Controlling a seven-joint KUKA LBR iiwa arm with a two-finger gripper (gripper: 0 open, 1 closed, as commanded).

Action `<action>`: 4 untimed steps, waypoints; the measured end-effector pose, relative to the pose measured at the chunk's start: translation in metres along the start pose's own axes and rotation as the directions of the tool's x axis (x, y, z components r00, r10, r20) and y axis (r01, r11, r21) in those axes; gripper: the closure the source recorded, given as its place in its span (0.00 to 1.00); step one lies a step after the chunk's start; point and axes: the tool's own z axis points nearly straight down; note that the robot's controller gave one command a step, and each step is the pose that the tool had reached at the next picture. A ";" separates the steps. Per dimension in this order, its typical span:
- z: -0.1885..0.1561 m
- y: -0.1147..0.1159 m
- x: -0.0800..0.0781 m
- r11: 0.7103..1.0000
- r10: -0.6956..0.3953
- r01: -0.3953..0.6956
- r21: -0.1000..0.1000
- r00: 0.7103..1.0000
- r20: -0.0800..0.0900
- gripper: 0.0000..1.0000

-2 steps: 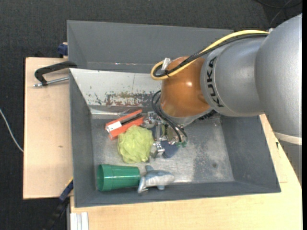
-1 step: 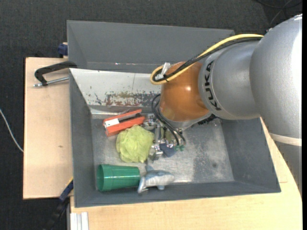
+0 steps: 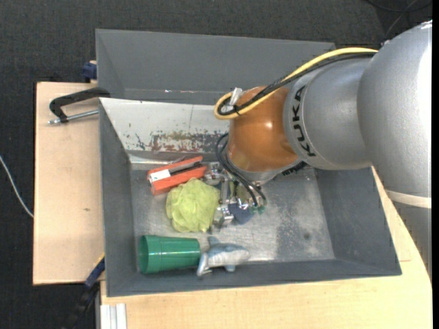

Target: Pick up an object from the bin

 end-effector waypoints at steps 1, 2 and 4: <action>0.000 0.000 -0.002 1.000 -0.025 0.025 0.000 1.000 -0.001 0.00; -0.018 -0.001 0.014 0.991 -0.130 0.130 0.001 0.991 -0.009 0.00; -0.011 -0.046 0.026 0.966 -0.260 0.260 -0.003 0.966 -0.004 0.00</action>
Offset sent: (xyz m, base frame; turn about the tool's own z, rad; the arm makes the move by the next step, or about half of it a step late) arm -0.0207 -0.0050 0.0240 -0.1456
